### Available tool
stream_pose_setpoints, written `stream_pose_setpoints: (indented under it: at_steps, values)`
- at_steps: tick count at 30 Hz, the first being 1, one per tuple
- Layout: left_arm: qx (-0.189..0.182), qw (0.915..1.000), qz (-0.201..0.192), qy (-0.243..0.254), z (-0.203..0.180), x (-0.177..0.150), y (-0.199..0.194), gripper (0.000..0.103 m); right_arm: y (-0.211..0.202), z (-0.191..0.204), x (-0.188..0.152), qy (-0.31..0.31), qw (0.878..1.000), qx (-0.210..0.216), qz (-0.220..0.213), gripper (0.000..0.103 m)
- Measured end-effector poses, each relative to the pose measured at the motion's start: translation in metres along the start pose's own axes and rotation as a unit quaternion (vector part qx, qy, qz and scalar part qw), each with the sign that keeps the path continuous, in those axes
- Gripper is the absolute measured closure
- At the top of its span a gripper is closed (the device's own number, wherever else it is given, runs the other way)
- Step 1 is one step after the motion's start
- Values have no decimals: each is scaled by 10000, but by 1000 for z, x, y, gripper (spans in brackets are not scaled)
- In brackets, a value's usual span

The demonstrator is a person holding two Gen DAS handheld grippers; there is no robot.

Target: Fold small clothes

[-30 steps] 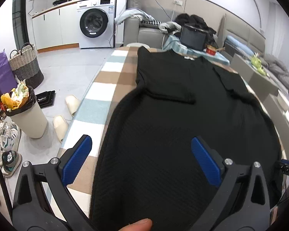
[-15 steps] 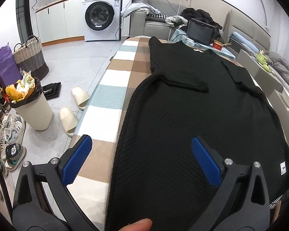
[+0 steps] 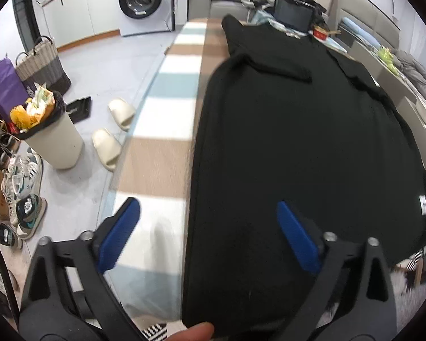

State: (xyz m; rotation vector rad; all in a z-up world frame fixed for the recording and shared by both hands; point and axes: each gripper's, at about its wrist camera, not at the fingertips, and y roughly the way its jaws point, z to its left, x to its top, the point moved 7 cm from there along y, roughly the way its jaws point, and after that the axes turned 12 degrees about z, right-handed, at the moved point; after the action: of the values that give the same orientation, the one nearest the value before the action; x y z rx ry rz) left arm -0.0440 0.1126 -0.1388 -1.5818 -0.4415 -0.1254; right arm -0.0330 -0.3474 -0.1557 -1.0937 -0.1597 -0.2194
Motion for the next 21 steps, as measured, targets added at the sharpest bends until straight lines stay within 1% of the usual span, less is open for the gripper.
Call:
stream_pose_setpoints:
  at_steps: [4, 6, 8, 10, 11, 13, 14, 15, 19, 21]
  values:
    - [-123, 9998, 135, 62, -3, -16, 6, 25, 3, 1, -1, -65, 9999, 69, 43, 63]
    - [-224, 9995, 170, 110, -6, -22, 7, 36, 5, 2, -1, -92, 9999, 62, 32, 63]
    - [-197, 9995, 146, 212, -9, -25, 9, 39, 6, 3, -1, -144, 9999, 61, -27, 67]
    - [-127, 9993, 93, 330, -12, -26, 9, 45, 8, 2, -1, -168, 9998, 48, -37, 74]
    - [-96, 9994, 63, 340, -12, -26, 8, 52, 9, 1, -1, -163, 9998, 25, -59, 75]
    - [-158, 9994, 17, 301, -13, -25, 7, 64, 10, 0, 0, -137, 9999, 9, -100, 86]
    - [-186, 9994, -8, 280, -13, -25, 6, 75, 10, -1, 1, -135, 9998, -24, -122, 87]
    - [-232, 9994, -13, 271, -13, -25, 6, 82, 10, -2, 1, -138, 9998, -55, -135, 89]
    - [-281, 9993, -19, 228, -13, -25, 5, 83, 9, -9, 0, -22, 9998, -190, -116, 89]
    - [-308, 9993, -5, 209, -13, -25, 5, 82, 8, -11, -1, 16, 9998, -200, -40, 87]
